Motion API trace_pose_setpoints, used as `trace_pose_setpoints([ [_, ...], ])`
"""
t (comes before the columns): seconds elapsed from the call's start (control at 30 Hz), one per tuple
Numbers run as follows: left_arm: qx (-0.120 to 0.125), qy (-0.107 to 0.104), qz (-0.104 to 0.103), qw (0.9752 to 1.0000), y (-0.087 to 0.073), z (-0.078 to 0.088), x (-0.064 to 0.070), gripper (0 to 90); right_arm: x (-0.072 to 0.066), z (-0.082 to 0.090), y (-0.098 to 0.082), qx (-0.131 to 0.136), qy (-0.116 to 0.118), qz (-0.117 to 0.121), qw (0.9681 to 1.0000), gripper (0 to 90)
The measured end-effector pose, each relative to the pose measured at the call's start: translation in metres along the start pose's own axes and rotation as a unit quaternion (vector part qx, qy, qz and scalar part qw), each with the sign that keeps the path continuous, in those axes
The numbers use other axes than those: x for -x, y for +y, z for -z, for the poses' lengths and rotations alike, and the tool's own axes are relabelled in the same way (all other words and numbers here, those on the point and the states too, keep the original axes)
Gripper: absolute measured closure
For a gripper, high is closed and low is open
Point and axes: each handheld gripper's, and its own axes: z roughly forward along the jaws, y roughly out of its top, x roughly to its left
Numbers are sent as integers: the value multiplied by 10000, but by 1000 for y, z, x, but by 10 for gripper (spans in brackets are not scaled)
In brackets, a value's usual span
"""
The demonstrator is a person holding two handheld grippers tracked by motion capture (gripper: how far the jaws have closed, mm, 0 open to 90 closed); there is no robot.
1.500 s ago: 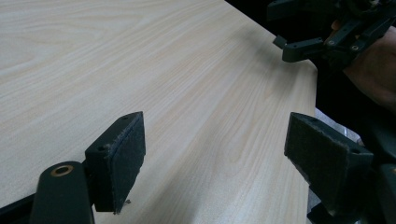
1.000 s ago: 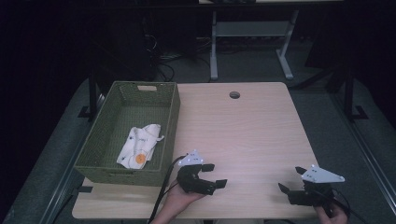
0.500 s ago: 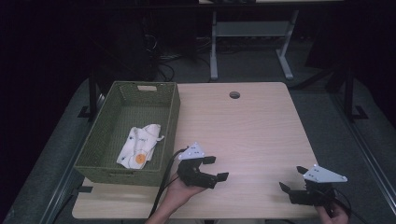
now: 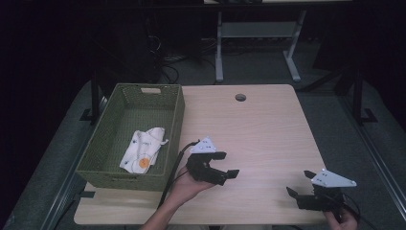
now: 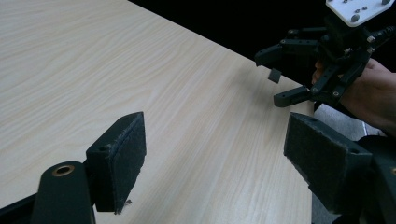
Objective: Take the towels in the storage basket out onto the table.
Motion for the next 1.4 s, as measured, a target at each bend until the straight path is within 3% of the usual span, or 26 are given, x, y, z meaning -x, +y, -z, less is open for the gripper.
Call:
trace_pose_setpoints([
  [0.17,-189,-59,-79,9998,7,2,-4,207,1,-1,0,9,31,-71,10000,139],
  [0.4,-269,-76,-128,9995,18,5,-6,207,1,0,0,39,45,-47,10000,139],
  [0.43,-350,-44,-208,9992,22,6,-6,208,1,0,0,37,44,-35,10000,139],
  [0.6,-353,-68,-224,9991,29,8,-8,208,1,1,1,55,45,-45,10000,139],
  [0.8,-563,-79,-467,9973,42,12,-10,207,2,1,0,46,52,-32,10000,139],
  [1.13,-647,-94,-535,9964,55,24,-14,208,2,1,0,51,63,-30,10000,139],
  [1.4,-668,-90,-462,9967,62,37,-22,208,2,1,0,64,68,-11,10000,138],
])
